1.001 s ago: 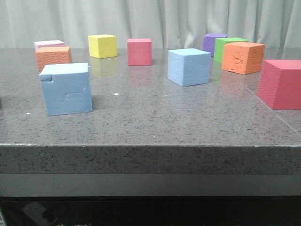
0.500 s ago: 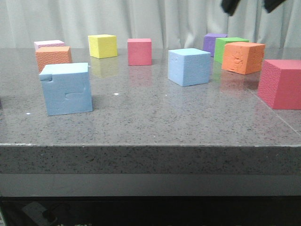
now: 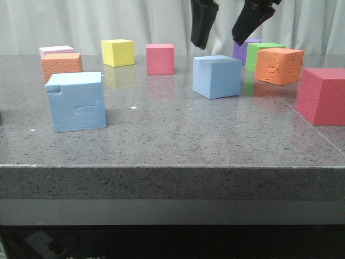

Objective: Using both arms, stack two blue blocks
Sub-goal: 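Lower the right gripper onto the farther light blue cube and grasp it, then lift the light blue cube with the right gripper toward the robot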

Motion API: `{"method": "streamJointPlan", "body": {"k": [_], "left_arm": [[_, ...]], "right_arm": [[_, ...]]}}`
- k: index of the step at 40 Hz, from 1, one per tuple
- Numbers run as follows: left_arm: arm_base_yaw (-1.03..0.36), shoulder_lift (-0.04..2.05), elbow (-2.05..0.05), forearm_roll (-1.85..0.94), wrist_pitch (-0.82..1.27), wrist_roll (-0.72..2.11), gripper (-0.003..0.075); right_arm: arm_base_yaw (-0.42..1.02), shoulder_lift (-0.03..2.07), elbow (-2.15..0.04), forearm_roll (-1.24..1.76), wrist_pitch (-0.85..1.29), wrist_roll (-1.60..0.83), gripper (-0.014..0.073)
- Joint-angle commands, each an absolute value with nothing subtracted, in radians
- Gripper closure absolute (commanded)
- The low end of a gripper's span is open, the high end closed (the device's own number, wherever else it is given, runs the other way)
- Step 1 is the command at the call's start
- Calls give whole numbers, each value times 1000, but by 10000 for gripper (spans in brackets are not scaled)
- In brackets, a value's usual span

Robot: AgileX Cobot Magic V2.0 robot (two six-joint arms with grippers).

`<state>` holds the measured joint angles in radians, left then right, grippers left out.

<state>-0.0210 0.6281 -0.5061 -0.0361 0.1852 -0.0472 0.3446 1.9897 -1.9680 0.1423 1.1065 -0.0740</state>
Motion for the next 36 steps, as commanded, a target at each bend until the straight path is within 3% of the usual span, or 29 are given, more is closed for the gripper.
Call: {"method": "streamJointPlan", "body": {"k": [1,21,31,36], "left_arm": [[-20,632,-544,-36,101,-52,92],[-20,632,-544,-36,101,-52,92],[-20,632,-544,-36,101,-52,92],[-20,632,-544,-36,101,-52,92]], "right_arm": [[343,1955,-2006,153,1086,-86,-47],[343,2001,-2006,155,1091,-86,-39],[343,2001,-2006,155,1101,-86,176],[343,2001,-2016,155,1111,-86,191]]}}
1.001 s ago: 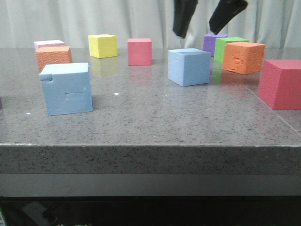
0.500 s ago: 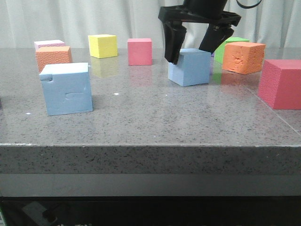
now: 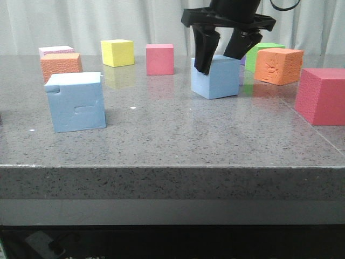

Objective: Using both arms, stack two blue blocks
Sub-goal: 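Lift the light blue cube with the right gripper toward the robot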

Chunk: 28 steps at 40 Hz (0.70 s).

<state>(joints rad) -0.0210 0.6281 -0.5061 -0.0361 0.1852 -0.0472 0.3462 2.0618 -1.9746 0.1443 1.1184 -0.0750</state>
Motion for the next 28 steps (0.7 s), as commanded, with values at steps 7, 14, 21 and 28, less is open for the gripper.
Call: {"method": "streamJointPlan", "body": {"k": [7,14,21,28], "left_arm": [[-20,632,-544,-36,101,-52,92],[-20,632,-544,-36,101,-52,92],[-20,632,-544,-36,101,-52,92],[-20,632,-544,-36,101,-52,92]], "right_arm": [[343,1989,-2076,156,1160,-86,191],[343,1957,-2122,194,1206,-86,191],[343,1922,-2122,247,1243,-86,194],[343,1908,-2122,263,1335,-66,194]]}}
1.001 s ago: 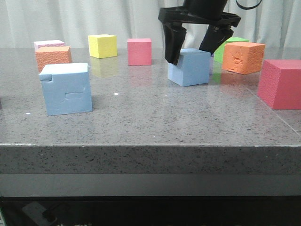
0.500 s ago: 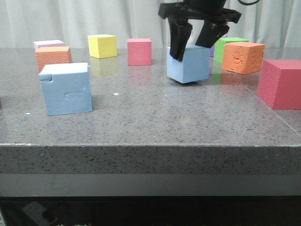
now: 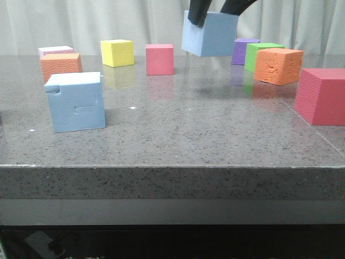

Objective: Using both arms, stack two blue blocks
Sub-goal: 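Lift the light blue cube with the right gripper toward the robot, then lower the held cube onto the table near the table's middle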

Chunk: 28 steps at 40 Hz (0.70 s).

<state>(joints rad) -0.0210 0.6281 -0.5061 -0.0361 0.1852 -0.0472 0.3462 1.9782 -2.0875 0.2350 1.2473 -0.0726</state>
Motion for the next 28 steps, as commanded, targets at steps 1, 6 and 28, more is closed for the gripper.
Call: {"method": "streamJointPlan", "body": {"k": [1,6,28], "left_arm": [[-20,632,-544,-36,101,-52,92],[-20,632,-544,-36,101,-52,92],[-20,632,-544,-36,101,-52,92]], "right_arm": [[343,1908,-2122,265,1335,-66,194],[349,1908,-2122,295,1335,-54,194],[475,1908,-2034,223,1336,25,194]]}}
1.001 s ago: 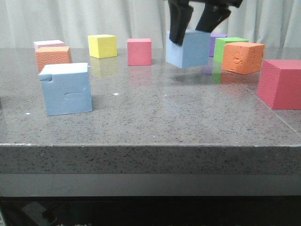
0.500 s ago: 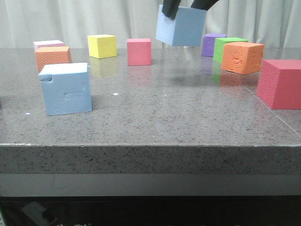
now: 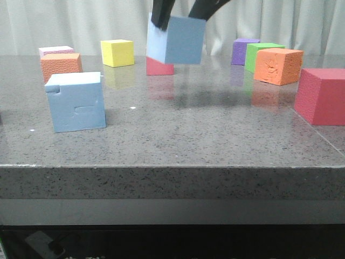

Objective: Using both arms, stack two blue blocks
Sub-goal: 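Lower the held cube onto the table near the table's middle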

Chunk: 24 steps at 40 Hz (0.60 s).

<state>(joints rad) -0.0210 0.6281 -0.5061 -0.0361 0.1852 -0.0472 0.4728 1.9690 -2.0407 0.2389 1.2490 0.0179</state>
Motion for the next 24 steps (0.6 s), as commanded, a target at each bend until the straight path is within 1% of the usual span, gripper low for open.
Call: {"method": "streamJointPlan", "body": {"k": [1,12,24], "left_arm": [[-20,632,-544,-36,101,-52,92],[-20,632,-544,-36,101,-52,92],[-20,632,-544,-36,101,-52,92]], "right_arm": [[475,1909,-2019,223,1336,25,194],[480,1909,-1909,223,1320,25,194],[503,1911,-1895,227,1273,25,194]]}}
